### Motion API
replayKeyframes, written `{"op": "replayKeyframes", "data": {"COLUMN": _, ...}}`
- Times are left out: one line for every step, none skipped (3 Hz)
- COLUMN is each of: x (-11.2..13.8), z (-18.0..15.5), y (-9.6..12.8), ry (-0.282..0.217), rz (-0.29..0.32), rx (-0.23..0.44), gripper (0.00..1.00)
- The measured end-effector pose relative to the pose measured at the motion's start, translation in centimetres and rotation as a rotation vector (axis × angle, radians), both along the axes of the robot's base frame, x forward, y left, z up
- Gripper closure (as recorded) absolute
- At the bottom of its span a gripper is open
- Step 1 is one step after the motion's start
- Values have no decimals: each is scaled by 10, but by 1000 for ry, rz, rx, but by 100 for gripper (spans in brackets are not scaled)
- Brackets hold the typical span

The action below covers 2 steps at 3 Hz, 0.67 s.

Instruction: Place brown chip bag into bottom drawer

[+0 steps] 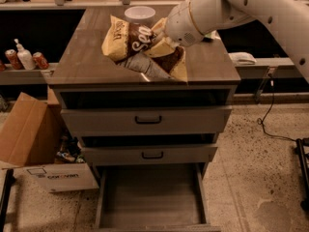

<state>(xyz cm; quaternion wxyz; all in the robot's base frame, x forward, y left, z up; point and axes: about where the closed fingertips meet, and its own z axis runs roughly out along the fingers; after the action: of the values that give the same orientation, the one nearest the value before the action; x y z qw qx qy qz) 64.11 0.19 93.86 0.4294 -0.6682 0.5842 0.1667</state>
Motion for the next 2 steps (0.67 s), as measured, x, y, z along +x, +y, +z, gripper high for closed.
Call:
{"op": "replayKeyframes", "data": {"x": -46, "z": -5, "y": 11, "ry": -1, "rz": 66, "rx": 3, "gripper": 100}}
{"op": "replayKeyframes", "data": {"x": -103, "z": -30, "y": 25, "ry": 42, "rz": 134, "rx": -27, "gripper": 100}}
